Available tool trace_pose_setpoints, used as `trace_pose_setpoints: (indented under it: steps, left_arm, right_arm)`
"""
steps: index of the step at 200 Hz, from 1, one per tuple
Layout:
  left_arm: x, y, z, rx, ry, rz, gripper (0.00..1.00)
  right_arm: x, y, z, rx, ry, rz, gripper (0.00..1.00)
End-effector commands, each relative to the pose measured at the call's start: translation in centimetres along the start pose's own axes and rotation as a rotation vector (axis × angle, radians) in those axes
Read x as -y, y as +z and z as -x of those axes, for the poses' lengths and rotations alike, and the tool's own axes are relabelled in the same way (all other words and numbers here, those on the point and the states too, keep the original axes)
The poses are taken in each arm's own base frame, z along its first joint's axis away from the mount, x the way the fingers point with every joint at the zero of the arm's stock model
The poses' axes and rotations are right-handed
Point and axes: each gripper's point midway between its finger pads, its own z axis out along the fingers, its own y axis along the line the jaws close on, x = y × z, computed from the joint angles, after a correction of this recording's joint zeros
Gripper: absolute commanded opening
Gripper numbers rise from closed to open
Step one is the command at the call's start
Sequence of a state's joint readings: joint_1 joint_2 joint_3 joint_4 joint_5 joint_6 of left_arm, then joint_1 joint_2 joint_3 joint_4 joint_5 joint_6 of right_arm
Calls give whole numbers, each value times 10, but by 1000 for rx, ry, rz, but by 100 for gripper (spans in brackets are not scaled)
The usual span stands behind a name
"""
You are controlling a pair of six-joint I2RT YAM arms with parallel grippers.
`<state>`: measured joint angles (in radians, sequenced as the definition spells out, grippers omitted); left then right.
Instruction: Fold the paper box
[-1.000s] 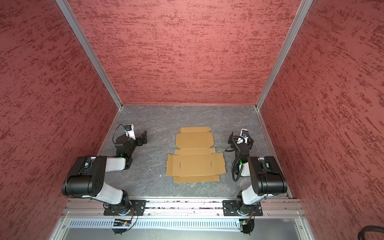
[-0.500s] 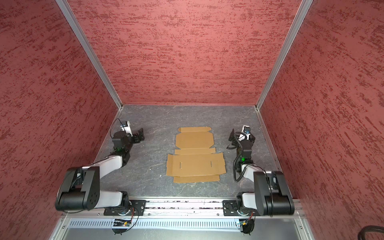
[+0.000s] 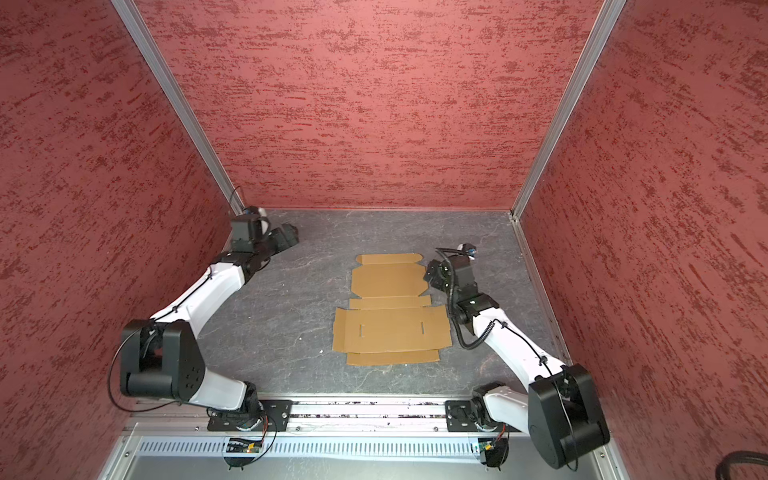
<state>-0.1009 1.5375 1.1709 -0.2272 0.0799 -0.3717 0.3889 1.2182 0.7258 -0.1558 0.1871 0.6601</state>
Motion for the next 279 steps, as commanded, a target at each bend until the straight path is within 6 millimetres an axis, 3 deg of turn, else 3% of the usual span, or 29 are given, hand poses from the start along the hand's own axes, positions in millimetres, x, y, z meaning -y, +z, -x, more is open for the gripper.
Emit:
trace_pose_setpoints:
  steps: [1, 17, 35, 43, 61, 83, 97, 126, 152, 213, 279]
  left_arm:
    - [38, 9, -30, -172, 77, -75, 100]
    - [69, 19, -49, -241, 148, -132, 99]
    - [102, 31, -70, -311, 181, -221, 99]
    - [116, 37, -80, -350, 186, -271, 86]
    - [139, 50, -97, -418, 199, -321, 37]
    - [160, 67, -125, -511, 230, -353, 9]
    - [171, 74, -143, -564, 255, -364, 1]
    - [181, 88, -178, -633, 314, -346, 0]
    - [177, 97, -195, -666, 317, -316, 0]
    - [136, 118, -215, -694, 286, -160, 0]
    - [93, 126, -230, -717, 218, -51, 0]
  right_arm:
    - [2, -2, -33, -126, 51, -89, 57]
    - [-12, 1, -59, -197, 54, -57, 34]
    - [-21, 1, -86, -266, 65, -50, 20]
    - [-26, 1, -97, -296, 68, -38, 16]
    - [-36, 2, -119, -354, 71, -18, 12]
    - [-40, 6, -145, -433, 61, -14, 10]
    - [-41, 9, -160, -477, 49, -19, 9]
    - [-44, 11, -181, -532, 55, 2, 9]
    - [-40, 13, -195, -566, 68, 4, 9]
    - [-18, 19, -205, -602, 19, -114, 12]
    - [0, 33, -195, -593, 4, -186, 14]
